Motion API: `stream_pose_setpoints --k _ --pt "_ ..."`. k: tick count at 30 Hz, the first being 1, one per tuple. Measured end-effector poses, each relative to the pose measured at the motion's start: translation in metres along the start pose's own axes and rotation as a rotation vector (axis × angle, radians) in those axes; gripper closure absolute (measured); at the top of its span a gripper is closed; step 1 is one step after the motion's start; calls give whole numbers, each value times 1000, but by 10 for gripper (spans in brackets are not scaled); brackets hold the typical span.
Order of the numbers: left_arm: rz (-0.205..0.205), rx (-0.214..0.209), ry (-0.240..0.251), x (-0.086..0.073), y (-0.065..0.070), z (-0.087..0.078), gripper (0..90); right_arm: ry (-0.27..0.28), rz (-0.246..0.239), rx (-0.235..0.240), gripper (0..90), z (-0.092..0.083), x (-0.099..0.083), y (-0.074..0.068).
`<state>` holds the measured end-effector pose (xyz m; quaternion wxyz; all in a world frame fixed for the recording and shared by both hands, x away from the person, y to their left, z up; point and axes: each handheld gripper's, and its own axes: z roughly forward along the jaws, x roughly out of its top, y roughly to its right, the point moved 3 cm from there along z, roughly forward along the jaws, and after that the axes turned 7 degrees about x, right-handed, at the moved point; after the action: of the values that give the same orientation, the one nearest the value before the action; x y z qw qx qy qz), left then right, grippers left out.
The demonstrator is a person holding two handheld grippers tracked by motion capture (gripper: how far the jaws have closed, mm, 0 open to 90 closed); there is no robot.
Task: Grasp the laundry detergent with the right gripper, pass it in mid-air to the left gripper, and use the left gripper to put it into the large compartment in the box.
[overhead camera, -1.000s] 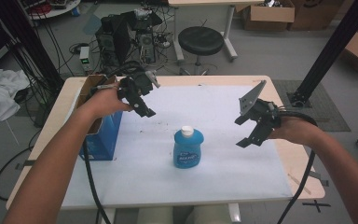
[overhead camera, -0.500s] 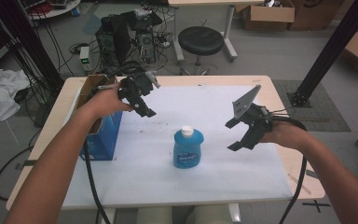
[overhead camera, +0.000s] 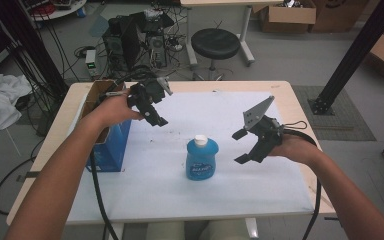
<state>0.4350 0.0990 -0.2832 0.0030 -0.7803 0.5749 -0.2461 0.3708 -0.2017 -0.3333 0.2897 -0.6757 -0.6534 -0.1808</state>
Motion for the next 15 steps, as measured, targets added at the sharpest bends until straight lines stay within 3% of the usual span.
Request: stream_pose_setpoints --k 15 --pt "2 0 -1 0 -1 1 170 76 -19 8 175 25 -3 7"
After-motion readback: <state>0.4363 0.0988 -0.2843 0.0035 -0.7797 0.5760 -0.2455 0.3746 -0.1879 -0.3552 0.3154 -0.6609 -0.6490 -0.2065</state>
